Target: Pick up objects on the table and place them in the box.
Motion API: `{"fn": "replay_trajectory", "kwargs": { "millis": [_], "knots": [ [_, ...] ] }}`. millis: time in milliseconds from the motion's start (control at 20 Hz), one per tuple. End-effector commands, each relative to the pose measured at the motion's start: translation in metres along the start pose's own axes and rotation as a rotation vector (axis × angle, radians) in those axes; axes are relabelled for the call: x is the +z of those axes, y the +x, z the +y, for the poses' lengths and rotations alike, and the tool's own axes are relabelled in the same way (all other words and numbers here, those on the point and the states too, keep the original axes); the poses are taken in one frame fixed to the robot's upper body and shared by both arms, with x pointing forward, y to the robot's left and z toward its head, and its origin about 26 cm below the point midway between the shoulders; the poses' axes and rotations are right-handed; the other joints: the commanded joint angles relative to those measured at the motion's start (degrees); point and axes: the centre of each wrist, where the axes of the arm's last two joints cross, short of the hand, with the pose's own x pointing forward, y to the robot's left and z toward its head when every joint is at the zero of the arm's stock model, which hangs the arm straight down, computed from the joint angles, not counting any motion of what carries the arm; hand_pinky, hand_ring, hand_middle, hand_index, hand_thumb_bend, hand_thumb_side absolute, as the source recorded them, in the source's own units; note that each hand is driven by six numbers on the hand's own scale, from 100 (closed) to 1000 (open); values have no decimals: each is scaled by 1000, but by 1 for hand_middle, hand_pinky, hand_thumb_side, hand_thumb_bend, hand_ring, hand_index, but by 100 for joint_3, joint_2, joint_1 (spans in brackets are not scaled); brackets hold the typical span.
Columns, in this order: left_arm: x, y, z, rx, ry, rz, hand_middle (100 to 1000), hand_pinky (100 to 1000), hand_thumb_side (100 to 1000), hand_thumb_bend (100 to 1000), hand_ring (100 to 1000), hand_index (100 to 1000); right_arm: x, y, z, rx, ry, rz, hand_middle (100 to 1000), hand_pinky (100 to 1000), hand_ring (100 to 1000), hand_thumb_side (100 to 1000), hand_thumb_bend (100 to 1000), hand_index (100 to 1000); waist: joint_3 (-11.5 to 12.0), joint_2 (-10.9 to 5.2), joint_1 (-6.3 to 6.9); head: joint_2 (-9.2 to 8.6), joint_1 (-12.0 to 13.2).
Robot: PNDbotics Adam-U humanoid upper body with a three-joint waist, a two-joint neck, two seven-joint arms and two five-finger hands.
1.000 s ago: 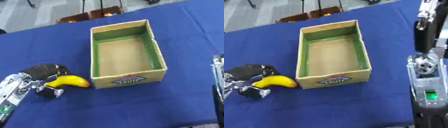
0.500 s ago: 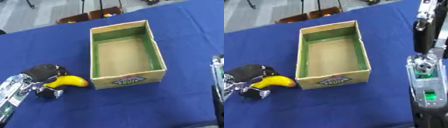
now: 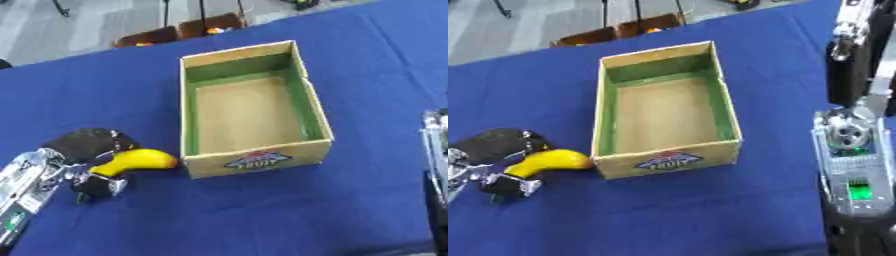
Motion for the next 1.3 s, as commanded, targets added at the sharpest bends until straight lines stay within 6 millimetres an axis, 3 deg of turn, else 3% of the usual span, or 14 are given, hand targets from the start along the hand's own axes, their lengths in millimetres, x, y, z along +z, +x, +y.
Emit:
{"fn": "replay_trajectory", "kwargs": {
  "millis": [50, 1300],
  "knots": [
    [9, -9, 12, -32, 13, 36, 612, 361, 345, 100, 516, 742, -7, 4, -1, -13, -14, -27, 601, 772, 850, 895, 100, 885, 21, -106, -38, -9, 0],
    [40, -22, 29, 36, 69, 135, 575, 303, 350, 100, 470, 698, -8, 4, -2, -3, -26, -29, 602, 770, 849, 897, 100, 885, 63, -114, -87, -13, -34]
  ]
}}
